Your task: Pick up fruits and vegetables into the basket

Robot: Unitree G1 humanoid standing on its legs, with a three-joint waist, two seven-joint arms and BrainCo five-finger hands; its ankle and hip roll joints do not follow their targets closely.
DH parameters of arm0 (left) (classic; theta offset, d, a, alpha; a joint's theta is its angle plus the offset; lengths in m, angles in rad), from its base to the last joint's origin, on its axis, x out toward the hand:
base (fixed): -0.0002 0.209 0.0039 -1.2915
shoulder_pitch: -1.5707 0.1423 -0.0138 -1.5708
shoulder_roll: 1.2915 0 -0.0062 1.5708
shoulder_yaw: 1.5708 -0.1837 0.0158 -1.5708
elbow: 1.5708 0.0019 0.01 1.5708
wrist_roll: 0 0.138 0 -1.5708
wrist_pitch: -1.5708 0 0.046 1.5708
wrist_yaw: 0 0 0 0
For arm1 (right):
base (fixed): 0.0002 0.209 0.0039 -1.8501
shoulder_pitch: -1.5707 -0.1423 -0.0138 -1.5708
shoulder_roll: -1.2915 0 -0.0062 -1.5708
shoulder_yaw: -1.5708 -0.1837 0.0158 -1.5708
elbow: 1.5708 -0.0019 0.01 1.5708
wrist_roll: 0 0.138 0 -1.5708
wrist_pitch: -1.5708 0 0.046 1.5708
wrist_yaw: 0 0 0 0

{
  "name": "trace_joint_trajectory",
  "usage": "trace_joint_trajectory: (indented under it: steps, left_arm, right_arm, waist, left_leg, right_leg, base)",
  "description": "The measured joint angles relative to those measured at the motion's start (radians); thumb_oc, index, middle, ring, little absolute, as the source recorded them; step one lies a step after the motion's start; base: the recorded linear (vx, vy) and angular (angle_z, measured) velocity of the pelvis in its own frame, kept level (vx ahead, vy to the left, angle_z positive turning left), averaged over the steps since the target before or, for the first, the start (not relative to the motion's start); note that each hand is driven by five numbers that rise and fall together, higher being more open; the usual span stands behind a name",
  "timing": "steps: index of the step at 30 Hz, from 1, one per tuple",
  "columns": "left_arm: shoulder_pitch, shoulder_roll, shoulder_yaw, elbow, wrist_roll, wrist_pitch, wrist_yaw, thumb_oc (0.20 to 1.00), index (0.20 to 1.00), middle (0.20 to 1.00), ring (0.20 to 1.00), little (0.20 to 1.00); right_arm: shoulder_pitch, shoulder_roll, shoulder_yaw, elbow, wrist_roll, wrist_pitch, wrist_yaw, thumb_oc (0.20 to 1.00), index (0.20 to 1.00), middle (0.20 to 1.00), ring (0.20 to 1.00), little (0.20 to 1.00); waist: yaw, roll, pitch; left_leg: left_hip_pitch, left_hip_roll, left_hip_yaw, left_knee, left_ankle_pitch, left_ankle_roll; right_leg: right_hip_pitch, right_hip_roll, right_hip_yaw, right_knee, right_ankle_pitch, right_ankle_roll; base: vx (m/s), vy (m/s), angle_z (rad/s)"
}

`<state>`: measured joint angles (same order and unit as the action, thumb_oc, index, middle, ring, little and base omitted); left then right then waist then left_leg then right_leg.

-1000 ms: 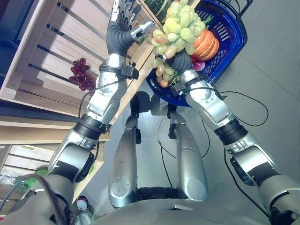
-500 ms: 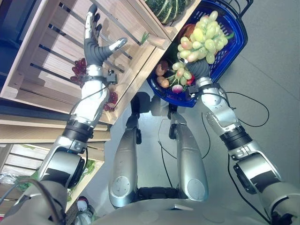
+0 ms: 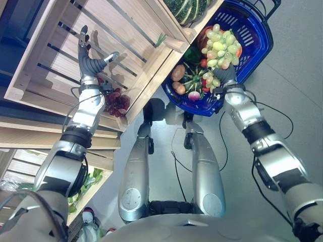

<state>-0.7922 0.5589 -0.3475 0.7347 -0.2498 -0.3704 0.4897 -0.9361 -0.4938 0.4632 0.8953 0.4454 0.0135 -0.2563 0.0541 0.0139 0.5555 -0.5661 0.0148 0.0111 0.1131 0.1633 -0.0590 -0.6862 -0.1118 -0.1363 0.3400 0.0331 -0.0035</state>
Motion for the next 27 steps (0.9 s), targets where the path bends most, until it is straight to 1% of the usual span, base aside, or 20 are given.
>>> trace_joint_trajectory:
  steps: [1, 2, 6, 7, 9, 14, 18, 20, 22, 23, 24, 25, 26, 27]
  left_arm:
    - [-0.029, 0.012, -0.033, 0.031, 0.022, 0.021, -0.002, 1.0, 1.0, 1.0, 1.0, 1.0]
    - [-0.037, 0.016, -0.034, 0.034, 0.036, 0.034, -0.003, 1.0, 1.0, 1.0, 1.0, 1.0]
    - [-0.081, 0.044, -0.101, 0.098, 0.122, 0.071, -0.014, 1.0, 1.0, 1.0, 1.0, 1.0]
    - [-0.091, 0.05, -0.114, 0.106, 0.153, 0.087, -0.022, 1.0, 1.0, 1.0, 1.0, 1.0]
    - [-0.094, 0.067, -0.147, 0.109, 0.18, 0.095, -0.038, 1.0, 1.0, 1.0, 1.0, 1.0]
    - [-0.116, 0.085, -0.208, 0.132, 0.311, 0.131, -0.061, 1.0, 1.0, 1.0, 1.0, 1.0]
    - [-0.147, 0.119, -0.305, 0.147, 0.415, 0.133, -0.091, 1.0, 1.0, 1.0, 1.0, 1.0]
    - [-0.155, 0.126, -0.337, 0.149, 0.452, 0.133, -0.106, 1.0, 1.0, 1.0, 1.0, 1.0]
    - [-0.155, 0.126, -0.365, 0.153, 0.484, 0.132, -0.116, 1.0, 1.0, 1.0, 1.0, 1.0]
    - [-0.155, 0.126, -0.376, 0.153, 0.496, 0.132, -0.124, 1.0, 1.0, 1.0, 1.0, 1.0]
    - [-0.155, 0.126, -0.379, 0.153, 0.499, 0.131, -0.126, 1.0, 1.0, 1.0, 1.0, 1.0]
    - [-0.155, 0.126, -0.382, 0.153, 0.508, 0.131, -0.127, 1.0, 1.0, 1.0, 1.0, 1.0]
    - [-0.156, 0.126, -0.384, 0.154, 0.52, 0.131, -0.127, 1.0, 1.0, 1.0, 1.0, 1.0]
    - [-0.159, 0.128, -0.395, 0.154, 0.528, 0.13, -0.129, 1.0, 1.0, 1.0, 1.0, 1.0]
  right_arm:
    - [-0.046, -0.002, 0.012, 0.071, -0.004, 0.029, 0.007, 0.2, 0.2, 0.2, 0.2, 0.2]
    - [-0.063, -0.007, 0.012, 0.089, -0.008, 0.046, 0.016, 0.2, 0.2, 0.2, 0.2, 0.2]
    - [-0.13, -0.003, 0.049, 0.207, -0.081, 0.097, 0.062, 0.2, 0.2, 0.2, 0.2, 0.2]
    - [-0.151, -0.004, 0.053, 0.236, -0.091, 0.116, 0.07, 0.2, 0.2, 0.2, 0.2, 0.2]
    - [-0.176, -0.004, 0.065, 0.265, -0.115, 0.146, 0.077, 0.2, 0.2, 0.2, 0.2, 0.2]
    - [-0.227, -0.01, 0.084, 0.313, -0.176, 0.218, 0.092, 0.2, 0.2, 0.2, 0.2, 0.2]
    - [-0.255, -0.014, 0.103, 0.317, -0.201, 0.27, 0.091, 0.2, 0.2, 0.2, 0.2, 0.2]
    - [-0.264, -0.016, 0.103, 0.323, -0.206, 0.285, 0.091, 0.335, 0.335, 0.335, 0.335, 0.335]
    - [-0.265, -0.017, 0.103, 0.324, -0.225, 0.299, 0.091, 0.529, 0.529, 0.529, 0.529, 0.529]
    - [-0.267, -0.02, 0.103, 0.325, -0.233, 0.305, 0.091, 0.529, 0.529, 0.529, 0.529, 0.529]
    - [-0.267, -0.022, 0.103, 0.325, -0.233, 0.307, 0.091, 0.58, 0.58, 0.58, 0.58, 0.58]
    - [-0.267, -0.024, 0.103, 0.325, -0.233, 0.313, 0.091, 0.598, 0.598, 0.598, 0.598, 0.598]
    - [-0.268, -0.026, 0.103, 0.327, -0.235, 0.314, 0.091, 0.718, 0.718, 0.718, 0.718, 0.718]
    - [-0.27, -0.028, 0.102, 0.332, -0.243, 0.315, 0.09, 0.859, 0.859, 0.859, 0.859, 0.859]
  waist:
    - [0.003, 0.01, 0.002]
    - [0.005, 0.013, 0.003]
    - [0.019, 0.017, 0.003]
    - [0.021, 0.024, 0.003]
    - [0.023, 0.033, 0.004]
    - [0.026, 0.066, 0.006]
    - [0.026, 0.074, 0.007]
    - [0.027, 0.076, 0.008]
    - [0.027, 0.082, 0.008]
    - [0.026, 0.086, 0.007]
    - [0.026, 0.088, 0.008]
    - [0.026, 0.088, 0.007]
    - [0.025, 0.089, 0.007]
    - [0.024, 0.089, 0.007]
  left_leg:
    - [-0.006, -0.001, -0.005, 0.0, 0.005, 0.002]
    - [-0.01, -0.002, -0.01, 0.0, 0.005, 0.0]
    - [-0.017, -0.005, -0.013, 0.0, 0.007, -0.002]
    - [-0.021, -0.004, -0.015, 0.0, 0.008, -0.003]
    - [-0.025, -0.008, -0.014, 0.0, 0.014, 0.005]
    - [-0.041, -0.016, -0.016, 0.001, 0.017, 0.006]
    - [-0.055, -0.02, -0.012, 0.003, 0.021, 0.005]
    - [-0.059, -0.021, -0.011, 0.003, 0.023, 0.005]
    - [-0.059, -0.02, -0.012, 0.003, 0.024, 0.004]
    - [-0.059, -0.02, -0.012, 0.003, 0.024, 0.004]
    - [-0.059, -0.02, -0.011, 0.003, 0.024, 0.004]
    - [-0.059, -0.02, -0.012, 0.004, 0.024, 0.004]
    - [-0.058, -0.02, -0.012, 0.004, 0.025, 0.003]
    - [-0.058, -0.021, -0.01, 0.004, 0.025, 0.003]
  right_leg:
    - [-0.005, -0.003, -0.007, 0.005, 0.0, 0.0]
    - [-0.011, -0.006, -0.01, 0.013, -0.005, -0.004]
    - [-0.025, -0.01, -0.013, 0.033, -0.016, -0.007]
    - [-0.029, -0.01, -0.015, 0.034, -0.017, -0.008]
    - [-0.038, -0.014, -0.013, 0.043, -0.021, -0.007]
    - [-0.061, -0.023, -0.012, 0.066, -0.03, -0.007]
    - [-0.088, -0.029, -0.006, 0.089, -0.037, -0.01]
    - [-0.096, -0.031, -0.006, 0.097, -0.039, -0.013]
    - [-0.096, -0.031, -0.006, 0.099, -0.04, -0.013]
    - [-0.097, -0.031, -0.006, 0.1, -0.041, -0.012]
    - [-0.097, -0.031, -0.006, 0.101, -0.041, -0.012]
    - [-0.097, -0.031, -0.006, 0.102, -0.041, -0.012]
    - [-0.098, -0.031, -0.006, 0.104, -0.042, -0.012]
    - [-0.101, -0.032, -0.003, 0.108, -0.042, -0.013]
  base:
    - [0.0, 0.007, 0.14]
    - [0.0, 0.015, 0.13]
    - [0.0, 0.032, 0.04]
    - [0.0, 0.068, 0.04]
    - [0.0, 0.061, 0.03]
    - [0.0, 0.059, 0.03]
    - [0.0, 0.079, 0.01]
    - [0.0, 0.048, 0.02]
    - [0.0, 0.04, 0.01]
    - [0.0, 0.0, 0.0]
    - [0.0, 0.0, 0.0]
    - [-0.01, 0.05, 0.0]
    - [-0.01, 0.061, 0.0]
    - [-0.01, 0.041, -0.01]
